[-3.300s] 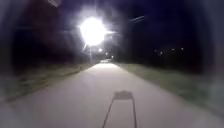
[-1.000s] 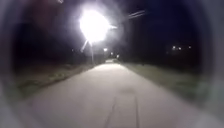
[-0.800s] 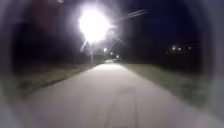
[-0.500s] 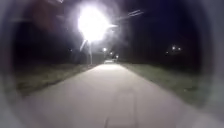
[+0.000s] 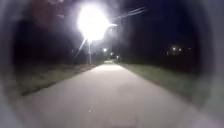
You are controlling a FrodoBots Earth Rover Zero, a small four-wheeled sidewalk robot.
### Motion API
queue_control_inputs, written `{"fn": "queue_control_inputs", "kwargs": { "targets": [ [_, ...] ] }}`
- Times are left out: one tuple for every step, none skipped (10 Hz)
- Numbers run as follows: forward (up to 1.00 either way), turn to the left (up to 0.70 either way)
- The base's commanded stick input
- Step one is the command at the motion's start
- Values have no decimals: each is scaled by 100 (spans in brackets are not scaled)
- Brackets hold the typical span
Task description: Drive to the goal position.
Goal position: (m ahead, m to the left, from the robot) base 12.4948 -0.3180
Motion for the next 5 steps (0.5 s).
{"fn": "queue_control_inputs", "kwargs": {
  "targets": [
    [100,2],
    [100,2],
    [100,2],
    [100,2],
    [100,2]
  ]
}}
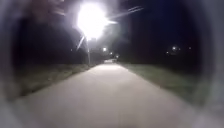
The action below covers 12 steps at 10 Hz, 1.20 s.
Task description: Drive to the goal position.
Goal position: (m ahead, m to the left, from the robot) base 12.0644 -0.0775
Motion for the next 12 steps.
{"fn": "queue_control_inputs", "kwargs": {
  "targets": [
    [100,2],
    [100,2],
    [100,2],
    [100,2],
    [100,1],
    [100,2],
    [100,2],
    [100,2],
    [100,2],
    [100,2],
    [100,2],
    [100,2]
  ]
}}
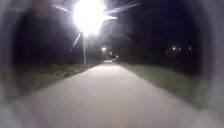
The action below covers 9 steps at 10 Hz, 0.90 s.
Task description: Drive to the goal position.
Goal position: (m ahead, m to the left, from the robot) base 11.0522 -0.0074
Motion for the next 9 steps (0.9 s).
{"fn": "queue_control_inputs", "kwargs": {
  "targets": [
    [100,2],
    [100,2],
    [100,2],
    [100,10],
    [100,24],
    [100,29],
    [100,18],
    [100,1],
    [100,0]
  ]
}}
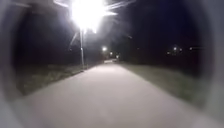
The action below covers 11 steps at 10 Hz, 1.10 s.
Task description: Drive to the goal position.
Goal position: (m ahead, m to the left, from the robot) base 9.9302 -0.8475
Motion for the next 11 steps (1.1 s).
{"fn": "queue_control_inputs", "kwargs": {
  "targets": [
    [100,0],
    [100,0],
    [100,0],
    [100,0],
    [100,0],
    [100,0],
    [100,0],
    [100,0],
    [100,0],
    [100,0],
    [100,0]
  ]
}}
